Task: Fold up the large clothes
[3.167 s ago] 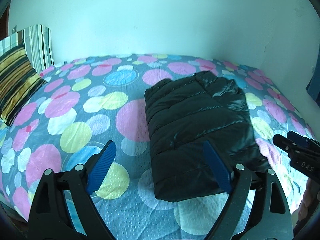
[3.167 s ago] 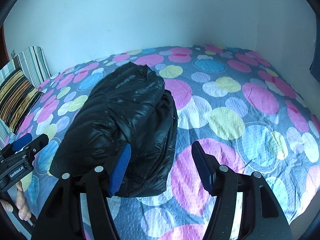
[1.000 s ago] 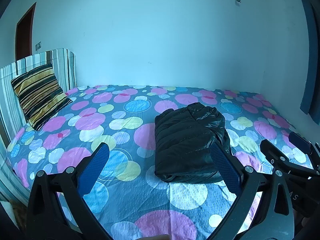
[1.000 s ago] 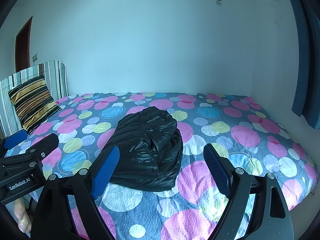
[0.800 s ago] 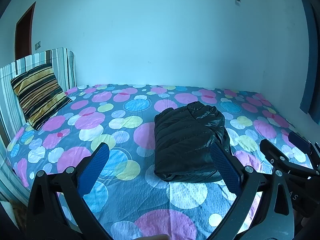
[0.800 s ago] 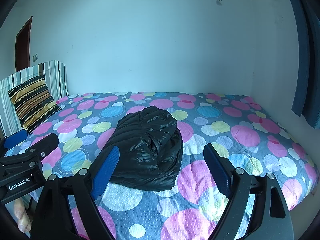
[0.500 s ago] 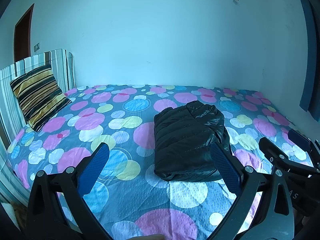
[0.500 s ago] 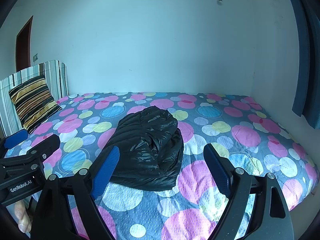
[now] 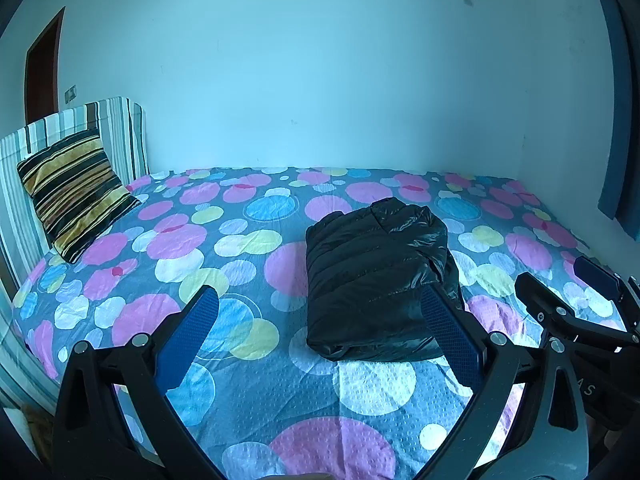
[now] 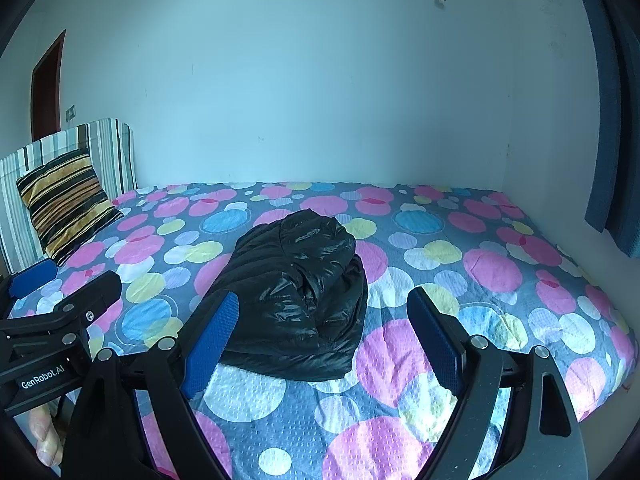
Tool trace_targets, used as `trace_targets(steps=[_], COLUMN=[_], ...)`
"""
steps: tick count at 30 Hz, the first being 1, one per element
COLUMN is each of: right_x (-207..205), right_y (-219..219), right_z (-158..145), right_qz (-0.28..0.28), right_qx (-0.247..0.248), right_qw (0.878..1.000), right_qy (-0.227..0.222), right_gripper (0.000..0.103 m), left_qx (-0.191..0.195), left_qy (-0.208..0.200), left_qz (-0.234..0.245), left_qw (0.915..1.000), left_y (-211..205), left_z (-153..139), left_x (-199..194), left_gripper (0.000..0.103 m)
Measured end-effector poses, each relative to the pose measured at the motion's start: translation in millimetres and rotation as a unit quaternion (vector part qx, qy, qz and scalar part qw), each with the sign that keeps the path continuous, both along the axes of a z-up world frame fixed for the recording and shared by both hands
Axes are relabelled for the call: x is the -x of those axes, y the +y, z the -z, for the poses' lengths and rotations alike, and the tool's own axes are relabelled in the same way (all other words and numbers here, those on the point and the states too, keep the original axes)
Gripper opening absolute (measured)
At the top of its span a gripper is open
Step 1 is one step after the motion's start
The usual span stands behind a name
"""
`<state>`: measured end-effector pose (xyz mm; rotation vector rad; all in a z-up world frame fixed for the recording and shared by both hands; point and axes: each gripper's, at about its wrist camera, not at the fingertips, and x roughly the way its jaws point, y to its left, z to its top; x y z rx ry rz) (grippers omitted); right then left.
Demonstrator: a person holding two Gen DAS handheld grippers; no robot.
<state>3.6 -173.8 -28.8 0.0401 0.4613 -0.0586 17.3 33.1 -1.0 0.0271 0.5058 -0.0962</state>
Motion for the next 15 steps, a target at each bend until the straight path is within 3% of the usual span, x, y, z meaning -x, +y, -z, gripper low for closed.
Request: trace_targets(steps=[15], right_x=[-10.3], right_y=[-3.5], right_z=[8.7], right_qz=[-0.004], right_qx=[0.005], right_qw=[1.0], right_qy=[0.014], right_gripper=[0.085], left_qx=[0.005], left_qy=[0.004], left_qz=[-0.005], left_qw=[1.0], left_y=[4.9], left_z=[8.5], left_x=[-8.5], left_gripper=[0.101])
